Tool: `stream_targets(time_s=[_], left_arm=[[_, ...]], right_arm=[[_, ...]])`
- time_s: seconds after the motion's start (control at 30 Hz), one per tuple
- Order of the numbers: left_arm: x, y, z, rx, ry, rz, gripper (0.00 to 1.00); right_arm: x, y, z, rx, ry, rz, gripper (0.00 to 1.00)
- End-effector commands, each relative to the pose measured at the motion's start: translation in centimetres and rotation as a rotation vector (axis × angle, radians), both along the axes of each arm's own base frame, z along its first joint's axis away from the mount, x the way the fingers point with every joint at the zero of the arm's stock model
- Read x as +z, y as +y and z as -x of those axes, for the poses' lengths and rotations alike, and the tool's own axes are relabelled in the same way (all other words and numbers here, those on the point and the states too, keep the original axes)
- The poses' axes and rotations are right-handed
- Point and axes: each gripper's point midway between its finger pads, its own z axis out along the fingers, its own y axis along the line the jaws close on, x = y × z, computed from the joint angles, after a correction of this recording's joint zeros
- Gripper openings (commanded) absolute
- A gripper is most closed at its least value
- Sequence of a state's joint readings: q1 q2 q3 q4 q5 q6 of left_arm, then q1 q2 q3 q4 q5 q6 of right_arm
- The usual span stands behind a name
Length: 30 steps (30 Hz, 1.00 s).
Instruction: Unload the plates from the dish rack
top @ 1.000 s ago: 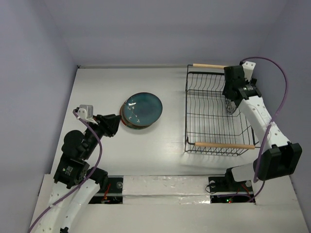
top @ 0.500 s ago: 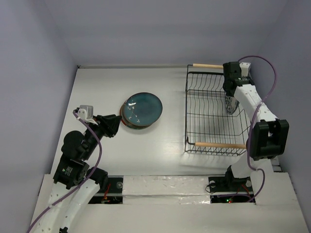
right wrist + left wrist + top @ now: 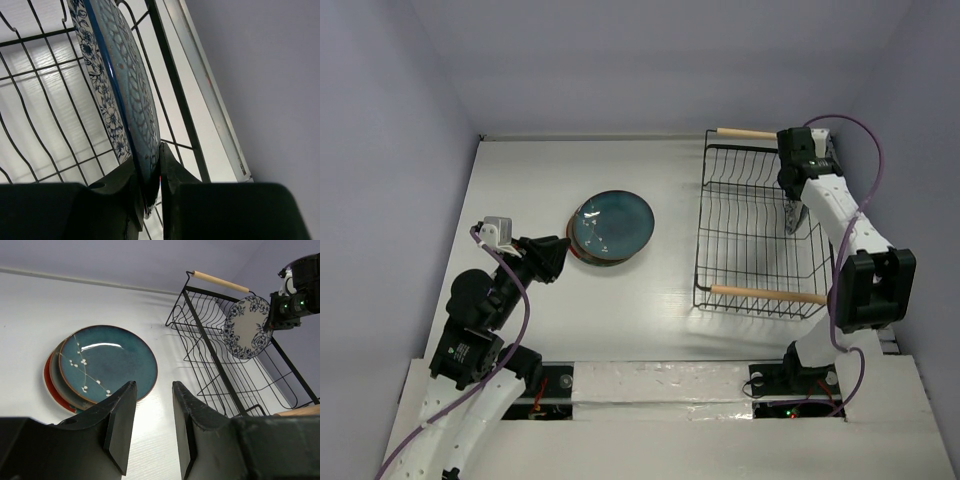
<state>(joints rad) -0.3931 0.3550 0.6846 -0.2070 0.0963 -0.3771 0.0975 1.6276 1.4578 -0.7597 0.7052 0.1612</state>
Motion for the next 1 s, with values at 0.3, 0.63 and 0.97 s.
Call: stream_targets(time_s=[0.3, 0.63, 0.97], left_arm=[[1.3, 0.0, -0.1, 0.005, -0.041, 0.018, 0.32], [1.4, 0.3, -0.1, 0.023, -0.045, 0.023, 0.32], [1.7, 1.3, -0.1, 0.075, -0.056, 0.036, 0.32]], right_arm=[[15.3, 0.5, 3.8, -0.031, -0.374, 0.049, 0.00], [22.4, 17.4, 4.3, 0.524, -0.687, -0.429, 0.00], [17.6, 39.1, 2.3, 0.930, -0.580, -1.064, 0.00]])
